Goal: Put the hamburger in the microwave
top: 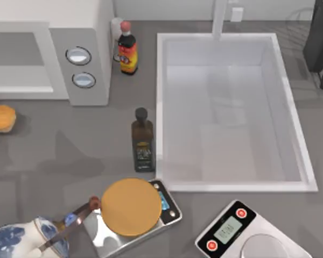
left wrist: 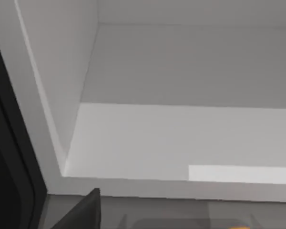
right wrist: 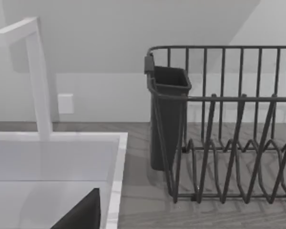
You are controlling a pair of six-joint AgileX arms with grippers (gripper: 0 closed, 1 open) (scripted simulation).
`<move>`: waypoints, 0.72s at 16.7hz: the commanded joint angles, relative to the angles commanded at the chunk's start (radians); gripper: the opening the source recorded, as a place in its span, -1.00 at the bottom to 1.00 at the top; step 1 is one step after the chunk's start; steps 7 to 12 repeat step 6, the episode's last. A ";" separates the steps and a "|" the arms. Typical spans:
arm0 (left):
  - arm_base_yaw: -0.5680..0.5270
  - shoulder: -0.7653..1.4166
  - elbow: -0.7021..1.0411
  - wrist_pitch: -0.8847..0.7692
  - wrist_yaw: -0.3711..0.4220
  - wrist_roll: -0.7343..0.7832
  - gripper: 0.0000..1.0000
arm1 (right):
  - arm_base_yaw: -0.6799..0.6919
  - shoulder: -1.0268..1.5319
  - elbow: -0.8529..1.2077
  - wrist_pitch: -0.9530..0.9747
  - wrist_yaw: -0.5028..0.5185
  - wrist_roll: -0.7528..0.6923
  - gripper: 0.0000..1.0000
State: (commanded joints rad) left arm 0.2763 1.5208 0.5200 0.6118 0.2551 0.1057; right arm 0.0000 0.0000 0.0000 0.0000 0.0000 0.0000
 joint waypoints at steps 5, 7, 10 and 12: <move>0.001 -0.102 0.032 -0.141 -0.002 0.001 1.00 | 0.000 0.000 0.000 0.000 0.000 0.000 1.00; 0.001 -0.104 0.033 -0.144 -0.002 0.001 1.00 | 0.000 0.000 0.000 0.000 0.000 0.000 1.00; 0.001 -0.104 0.033 -0.144 -0.002 0.001 1.00 | 0.000 0.000 0.000 0.000 0.000 0.000 1.00; 0.001 -0.104 0.033 -0.144 -0.002 0.001 1.00 | 0.000 0.000 0.000 0.000 0.000 0.000 1.00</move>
